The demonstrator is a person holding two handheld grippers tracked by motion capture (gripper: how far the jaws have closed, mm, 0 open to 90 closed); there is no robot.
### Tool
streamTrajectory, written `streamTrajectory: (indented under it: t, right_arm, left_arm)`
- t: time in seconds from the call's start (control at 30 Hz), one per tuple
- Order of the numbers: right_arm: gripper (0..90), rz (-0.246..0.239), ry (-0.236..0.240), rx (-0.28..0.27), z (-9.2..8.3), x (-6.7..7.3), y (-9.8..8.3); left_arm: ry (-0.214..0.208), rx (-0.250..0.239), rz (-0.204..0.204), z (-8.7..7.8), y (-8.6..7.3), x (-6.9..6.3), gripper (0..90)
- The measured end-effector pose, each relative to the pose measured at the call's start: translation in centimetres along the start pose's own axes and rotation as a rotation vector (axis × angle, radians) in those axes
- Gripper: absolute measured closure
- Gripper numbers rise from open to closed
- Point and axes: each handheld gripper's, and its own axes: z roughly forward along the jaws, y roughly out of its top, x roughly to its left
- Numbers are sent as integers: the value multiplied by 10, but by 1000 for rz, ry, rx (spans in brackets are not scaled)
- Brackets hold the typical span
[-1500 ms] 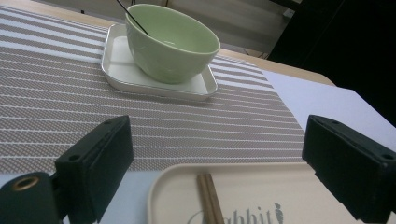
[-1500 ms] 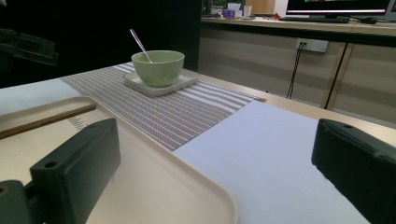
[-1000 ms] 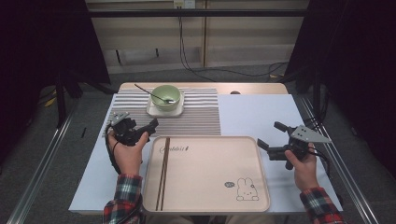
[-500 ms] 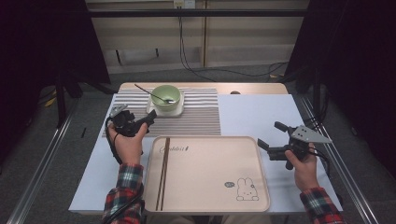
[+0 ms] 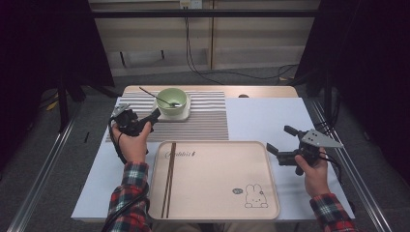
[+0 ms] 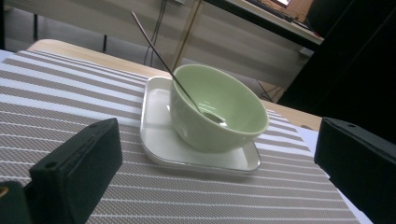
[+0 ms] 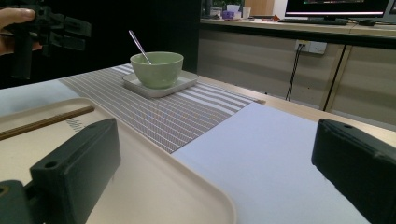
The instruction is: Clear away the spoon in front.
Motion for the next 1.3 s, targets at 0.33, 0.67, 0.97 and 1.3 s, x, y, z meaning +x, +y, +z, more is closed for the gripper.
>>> streamTrajectory:
  t: [0.33, 0.67, 0.97, 1.3]
  right_arm:
    - [8, 7, 0, -3, 0, 0, 1]
    - [8, 1, 0, -10, 2, -1, 1]
    - [8, 5, 3, -7, 6, -2, 1]
    - [8, 3, 5, -10, 8, -4, 1]
  left_arm:
    - [13, -5, -54, 14, 3, 10, 0]
    - [9, -27, -62, 23, 11, 12, 0]
    - [17, -25, -46, 33, 19, 9, 0]
    - [27, -18, -23, 47, 21, 14, 29]
